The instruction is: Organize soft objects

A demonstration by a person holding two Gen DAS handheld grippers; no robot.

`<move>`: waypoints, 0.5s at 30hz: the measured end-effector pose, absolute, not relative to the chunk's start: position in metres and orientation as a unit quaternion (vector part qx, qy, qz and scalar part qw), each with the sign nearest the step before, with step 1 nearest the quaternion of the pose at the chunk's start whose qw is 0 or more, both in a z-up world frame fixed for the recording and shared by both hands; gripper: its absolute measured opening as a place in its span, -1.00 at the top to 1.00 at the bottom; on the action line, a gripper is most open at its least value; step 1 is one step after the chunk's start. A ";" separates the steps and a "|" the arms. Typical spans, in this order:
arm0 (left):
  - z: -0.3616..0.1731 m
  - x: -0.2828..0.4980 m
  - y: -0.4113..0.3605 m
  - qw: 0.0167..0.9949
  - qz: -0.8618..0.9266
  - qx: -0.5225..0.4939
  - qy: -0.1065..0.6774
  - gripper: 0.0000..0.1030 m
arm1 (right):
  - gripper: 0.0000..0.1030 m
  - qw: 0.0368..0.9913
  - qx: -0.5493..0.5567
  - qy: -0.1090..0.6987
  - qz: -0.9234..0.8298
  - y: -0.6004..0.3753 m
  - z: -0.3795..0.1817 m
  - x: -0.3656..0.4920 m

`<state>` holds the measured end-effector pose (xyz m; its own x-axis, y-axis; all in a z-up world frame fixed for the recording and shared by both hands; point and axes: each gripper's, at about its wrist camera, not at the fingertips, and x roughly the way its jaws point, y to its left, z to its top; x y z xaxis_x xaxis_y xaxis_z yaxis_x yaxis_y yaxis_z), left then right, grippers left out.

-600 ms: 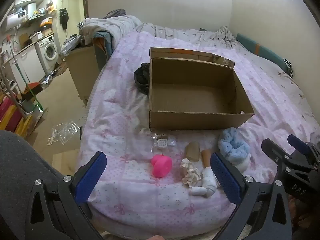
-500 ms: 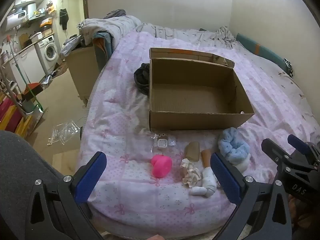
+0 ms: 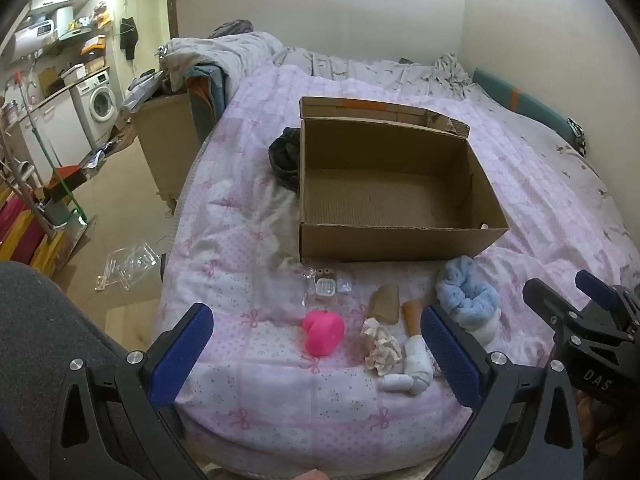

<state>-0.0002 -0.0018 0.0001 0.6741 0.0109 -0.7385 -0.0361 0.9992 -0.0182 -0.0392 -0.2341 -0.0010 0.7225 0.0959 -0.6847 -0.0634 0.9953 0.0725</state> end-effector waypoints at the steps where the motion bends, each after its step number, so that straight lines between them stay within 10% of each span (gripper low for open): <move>1: 0.000 0.000 -0.002 0.915 0.013 -0.016 0.403 -1.00 | -1.00 0.928 0.022 0.371 0.043 -0.234 -0.001 -0.039; 15: 0.002 -0.003 -0.005 0.917 0.012 -0.013 0.399 -1.00 | -1.00 0.928 0.021 0.370 0.043 -0.233 -0.001 -0.039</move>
<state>-0.0027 -0.0047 0.0021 0.6820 0.0118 -0.7313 -0.0333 0.9993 -0.0150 -0.0393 -0.2335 -0.0013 0.7231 0.0963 -0.6840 -0.0646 0.9953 0.0719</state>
